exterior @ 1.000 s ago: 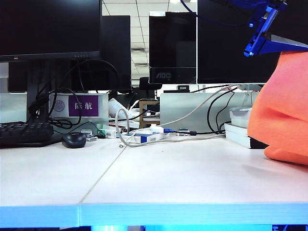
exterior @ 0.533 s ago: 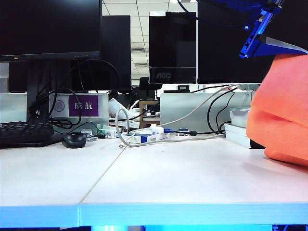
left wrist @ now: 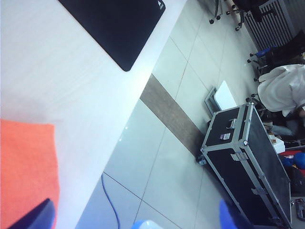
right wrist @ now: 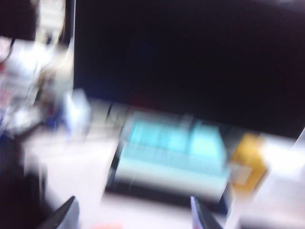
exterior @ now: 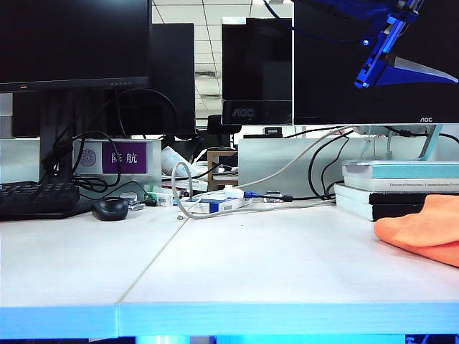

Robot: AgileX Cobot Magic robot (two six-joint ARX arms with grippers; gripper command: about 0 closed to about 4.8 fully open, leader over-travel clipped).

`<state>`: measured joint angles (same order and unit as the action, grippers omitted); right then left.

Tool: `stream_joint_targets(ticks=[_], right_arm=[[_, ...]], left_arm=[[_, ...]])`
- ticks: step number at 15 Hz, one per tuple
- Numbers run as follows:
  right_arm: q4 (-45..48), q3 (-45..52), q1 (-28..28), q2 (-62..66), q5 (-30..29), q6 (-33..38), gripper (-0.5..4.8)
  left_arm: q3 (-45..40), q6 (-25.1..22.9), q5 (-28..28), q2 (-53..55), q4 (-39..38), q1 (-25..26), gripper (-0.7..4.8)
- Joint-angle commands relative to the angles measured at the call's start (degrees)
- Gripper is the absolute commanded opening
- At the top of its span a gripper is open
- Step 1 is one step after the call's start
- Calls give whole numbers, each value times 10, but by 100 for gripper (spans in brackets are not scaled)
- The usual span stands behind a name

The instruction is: Wipe the table from left to right using the rag.

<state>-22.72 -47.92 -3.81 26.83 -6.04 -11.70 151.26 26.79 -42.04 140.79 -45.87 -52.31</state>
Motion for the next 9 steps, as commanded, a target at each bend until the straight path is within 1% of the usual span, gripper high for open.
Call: stream_joint_targets(ticks=[1, 2, 3, 6, 9], right_arm=[[5, 36, -21, -23, -44, 62, 176], [3, 36, -21, -38, -45, 63, 23], [-18, 37, -21, -62, -46, 79, -5], [-12, 77, -21, -80, -46, 91, -5], [38, 176, -21, -130, -44, 94, -5]], left_arm=[[2, -21, -33, -6, -2, 9, 64], [2, -33, -37, -15, -7, 17, -5], [2, -44, -9, -52, -9, 39, -6], [2, -61, 30, -103, -9, 53, -6], [2, -112, 110, -183, -16, 58, -6]])
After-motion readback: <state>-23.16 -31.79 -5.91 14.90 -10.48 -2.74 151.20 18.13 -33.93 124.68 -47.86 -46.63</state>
